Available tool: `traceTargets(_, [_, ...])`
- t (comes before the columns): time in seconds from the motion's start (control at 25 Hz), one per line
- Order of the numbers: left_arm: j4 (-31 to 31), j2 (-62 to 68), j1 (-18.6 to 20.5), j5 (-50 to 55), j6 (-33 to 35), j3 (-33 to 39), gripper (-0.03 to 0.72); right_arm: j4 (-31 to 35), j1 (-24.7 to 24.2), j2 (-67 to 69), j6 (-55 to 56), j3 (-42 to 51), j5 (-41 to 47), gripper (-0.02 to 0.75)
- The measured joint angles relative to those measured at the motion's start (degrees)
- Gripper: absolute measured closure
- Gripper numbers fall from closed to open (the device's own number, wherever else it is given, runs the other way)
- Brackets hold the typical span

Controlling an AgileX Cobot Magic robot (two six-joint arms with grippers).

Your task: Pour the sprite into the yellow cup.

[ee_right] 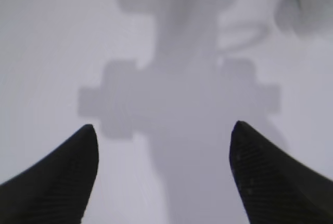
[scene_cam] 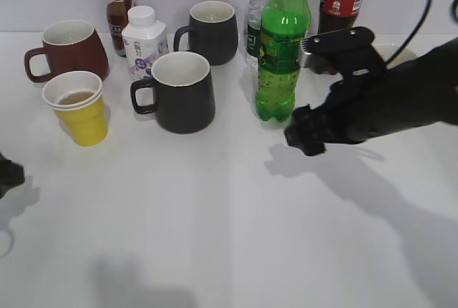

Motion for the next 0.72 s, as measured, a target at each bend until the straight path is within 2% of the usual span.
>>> traceTargets(0.12, [-5.7, -0.5, -4.8, 18.9, 0.0, -6.2, 0.119, 0.0, 0.1, -4.2, -0.1, 0.0, 8.7, 0.153])
traceTargets(0.24, [-6.6, -1.5, -10.5, 38.6, 0.3, -13.1, 0.12, 0.0, 0.1, -9.6, -1.4, 0.0, 18.8, 0.153])
traceTargets(0.36, [-6.6, -3.7, -16.7, 55.2, 6.0, -17.8, 0.12, 0.0, 0.1, -15.5, -2.9, 0.0, 28.4, 0.153])
traceTargets(0.52, [-8.4, -10.2, -23.7, 66.8, 11.2, -18.7, 0.12, 0.0, 0.1, -23.5, -4.4, 0.0, 40.2, 0.153])
traceTargets(0.72, [-14.9, -27.5, -29.4, 69.2, 18.6, -18.9, 0.12, 0.0, 0.1, -35.6, -5.2, 0.3, 50.7, 0.153])
